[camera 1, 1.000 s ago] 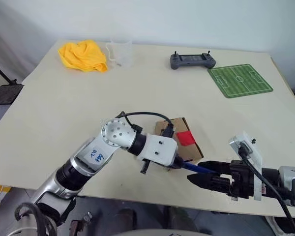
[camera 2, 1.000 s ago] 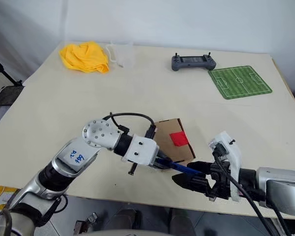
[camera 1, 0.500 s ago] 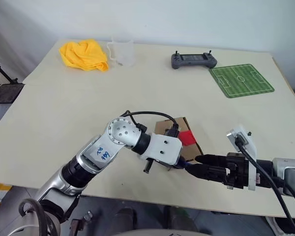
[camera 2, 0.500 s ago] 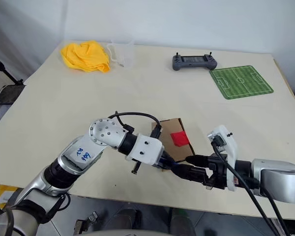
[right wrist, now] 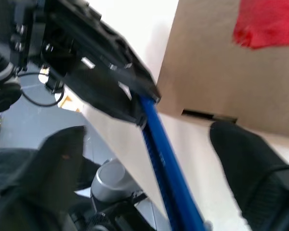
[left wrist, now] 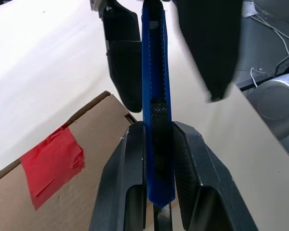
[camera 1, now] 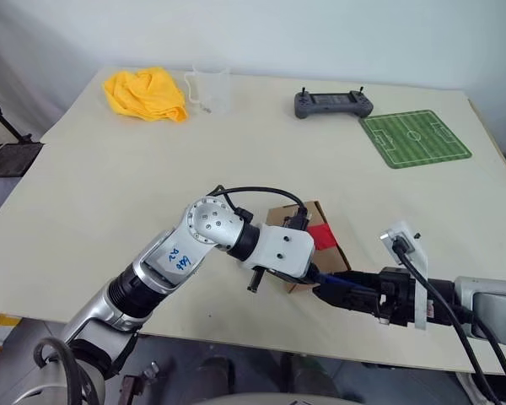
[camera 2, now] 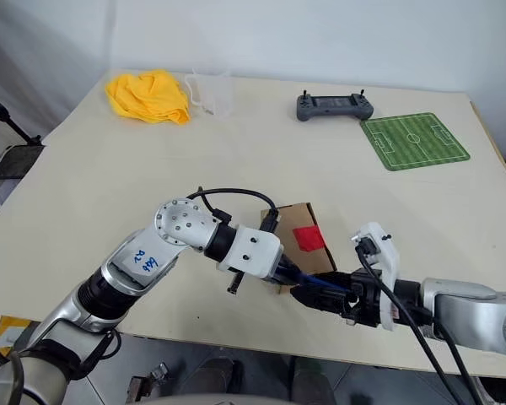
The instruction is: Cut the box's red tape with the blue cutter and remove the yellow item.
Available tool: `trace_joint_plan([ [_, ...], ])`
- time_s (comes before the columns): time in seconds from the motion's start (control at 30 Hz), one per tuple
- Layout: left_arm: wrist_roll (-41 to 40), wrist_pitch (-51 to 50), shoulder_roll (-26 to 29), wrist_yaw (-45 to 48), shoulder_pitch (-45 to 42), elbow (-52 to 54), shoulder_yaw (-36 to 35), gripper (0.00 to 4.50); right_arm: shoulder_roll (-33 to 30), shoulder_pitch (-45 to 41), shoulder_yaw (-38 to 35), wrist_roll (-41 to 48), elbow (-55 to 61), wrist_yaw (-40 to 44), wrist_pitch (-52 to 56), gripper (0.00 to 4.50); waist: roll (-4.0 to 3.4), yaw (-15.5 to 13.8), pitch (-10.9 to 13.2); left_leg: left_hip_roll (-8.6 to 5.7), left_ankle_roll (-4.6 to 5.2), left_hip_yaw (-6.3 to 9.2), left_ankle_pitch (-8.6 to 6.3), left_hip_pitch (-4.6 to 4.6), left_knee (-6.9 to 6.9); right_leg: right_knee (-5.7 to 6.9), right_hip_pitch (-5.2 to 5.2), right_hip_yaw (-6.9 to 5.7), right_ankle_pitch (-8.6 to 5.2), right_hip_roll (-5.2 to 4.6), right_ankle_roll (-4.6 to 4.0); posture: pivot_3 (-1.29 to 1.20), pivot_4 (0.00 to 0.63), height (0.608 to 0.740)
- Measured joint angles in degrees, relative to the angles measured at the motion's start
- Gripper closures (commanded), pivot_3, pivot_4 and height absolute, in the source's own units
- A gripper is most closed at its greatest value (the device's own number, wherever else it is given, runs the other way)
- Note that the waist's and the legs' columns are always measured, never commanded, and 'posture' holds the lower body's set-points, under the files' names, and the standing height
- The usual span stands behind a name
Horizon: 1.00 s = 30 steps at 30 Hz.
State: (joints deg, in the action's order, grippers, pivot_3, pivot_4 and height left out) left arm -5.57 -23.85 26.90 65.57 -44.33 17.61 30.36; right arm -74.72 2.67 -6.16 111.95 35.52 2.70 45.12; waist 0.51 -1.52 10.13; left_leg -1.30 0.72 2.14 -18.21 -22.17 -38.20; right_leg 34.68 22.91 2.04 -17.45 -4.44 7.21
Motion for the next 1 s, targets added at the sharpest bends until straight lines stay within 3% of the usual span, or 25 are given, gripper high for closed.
trace_joint_plan([
  [0.3, 0.7, -1.0, 0.0, 0.1, 0.0, 0.1, 0.2, 4.05, 1.9, -1.4, 0.9, 0.8, -0.3, -0.5, 1.4, 4.39, 0.00, 0.0, 0.0, -0.01, -0.01, 0.02, 0.01, -0.01, -0.01, 0.03, 0.01, -0.02, 0.00, 0.00, 0.00, 0.00, 0.150, 0.740],
  [0.5, 1.7, 0.6, 0.1, 0.2, -0.1, 0.2, 1.6, 4.05, 1.9, 0.7, 0.9, 0.8, -0.4, 0.5, 1.3, 4.40, 0.00, 0.0, 0.0, -0.02, 0.00, 0.02, 0.01, -0.02, -0.02, 0.06, 0.01, -0.01, 0.00, -0.01, 0.00, 0.00, 0.150, 0.740],
  [0.7, -0.8, -0.6, -1.4, -0.4, 0.0, 0.1, -1.1, 2.27, 1.7, -0.3, 0.6, 0.7, -3.0, 2.4, 4.6, 4.40, -0.01, 0.0, 0.0, -0.02, 0.03, 0.02, 0.02, 0.00, -0.05, 0.10, 0.01, -0.01, 0.00, 0.00, 0.00, 0.00, 0.150, 0.740],
  [0.9, -11.4, -4.5, -0.2, 1.9, 0.3, 0.9, -10.2, 0.47, -1.7, 0.6, -5.6, 0.5, -5.3, 9.5, 8.9, 4.40, -0.01, 0.1, 0.0, -0.02, 0.02, 0.02, 0.02, -0.02, -0.03, 0.15, 0.08, -0.03, 0.00, 0.02, -0.01, 0.00, 0.150, 0.740],
  [1.0, -19.4, -8.3, 7.0, 7.7, 3.8, 4.0, -14.9, 0.45, -2.6, 5.5, -12.5, 0.3, -5.2, 14.2, 10.4, 4.40, -0.03, 0.2, 0.0, 0.01, 0.01, 0.00, 0.03, -0.03, 0.03, 0.32, 0.14, -0.01, -0.03, 0.06, -0.05, 0.00, 0.150, 0.740],
])
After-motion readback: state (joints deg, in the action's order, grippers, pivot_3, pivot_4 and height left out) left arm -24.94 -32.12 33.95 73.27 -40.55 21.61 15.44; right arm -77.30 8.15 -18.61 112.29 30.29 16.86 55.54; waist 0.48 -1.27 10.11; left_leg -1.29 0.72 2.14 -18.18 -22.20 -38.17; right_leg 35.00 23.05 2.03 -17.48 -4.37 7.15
